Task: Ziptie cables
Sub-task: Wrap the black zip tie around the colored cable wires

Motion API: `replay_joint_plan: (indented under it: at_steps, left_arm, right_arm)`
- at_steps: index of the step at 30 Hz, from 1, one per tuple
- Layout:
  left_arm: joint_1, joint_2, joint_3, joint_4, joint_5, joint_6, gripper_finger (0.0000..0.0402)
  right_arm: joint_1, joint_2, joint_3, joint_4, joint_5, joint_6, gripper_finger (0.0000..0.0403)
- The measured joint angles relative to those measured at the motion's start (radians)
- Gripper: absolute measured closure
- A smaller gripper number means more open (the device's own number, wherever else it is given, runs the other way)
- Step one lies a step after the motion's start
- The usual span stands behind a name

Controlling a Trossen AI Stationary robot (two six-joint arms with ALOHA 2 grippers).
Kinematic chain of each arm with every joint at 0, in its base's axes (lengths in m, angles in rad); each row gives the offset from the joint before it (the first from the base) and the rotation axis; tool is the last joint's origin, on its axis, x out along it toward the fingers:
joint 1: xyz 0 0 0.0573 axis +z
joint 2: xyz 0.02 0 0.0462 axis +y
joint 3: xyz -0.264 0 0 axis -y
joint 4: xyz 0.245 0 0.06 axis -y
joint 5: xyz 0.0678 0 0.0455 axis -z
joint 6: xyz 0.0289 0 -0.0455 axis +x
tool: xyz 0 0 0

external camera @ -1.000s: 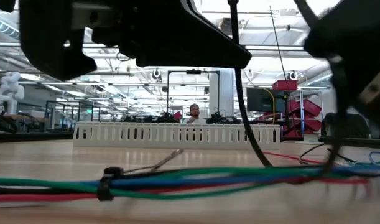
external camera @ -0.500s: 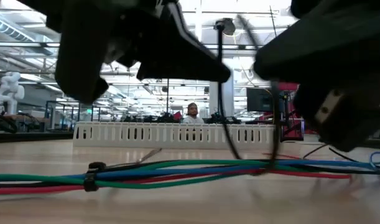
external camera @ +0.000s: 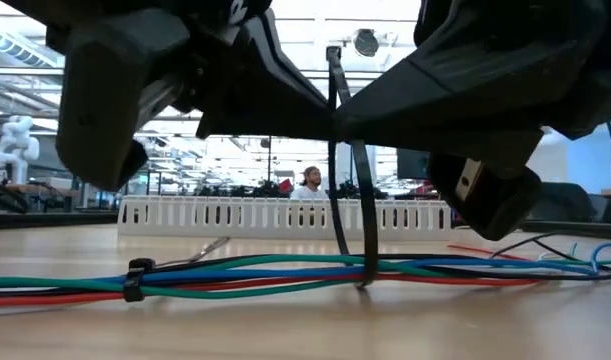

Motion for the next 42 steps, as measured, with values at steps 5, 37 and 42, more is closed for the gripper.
replay_joint_plan:
  at_steps: [5,37,42]
  left_arm:
    - [-0.002,0.0,0.0,-0.014,-0.002,-0.001,0.0402]
    - [-0.011,0.0,0.0,-0.049,-0.045,-0.026,0.0402]
    - [-0.011,0.0,0.0,-0.044,-0.045,-0.027,0.0402]
  right_arm:
    - [-0.005,0.0,0.0,0.0,0.0,-0.004,0.0403]
    - [-0.01,0.0,0.0,-0.015,-0.021,0.017,0.0403]
    - [-0.018,0.0,0.0,-0.016,-0.021,0.014,0.0403]
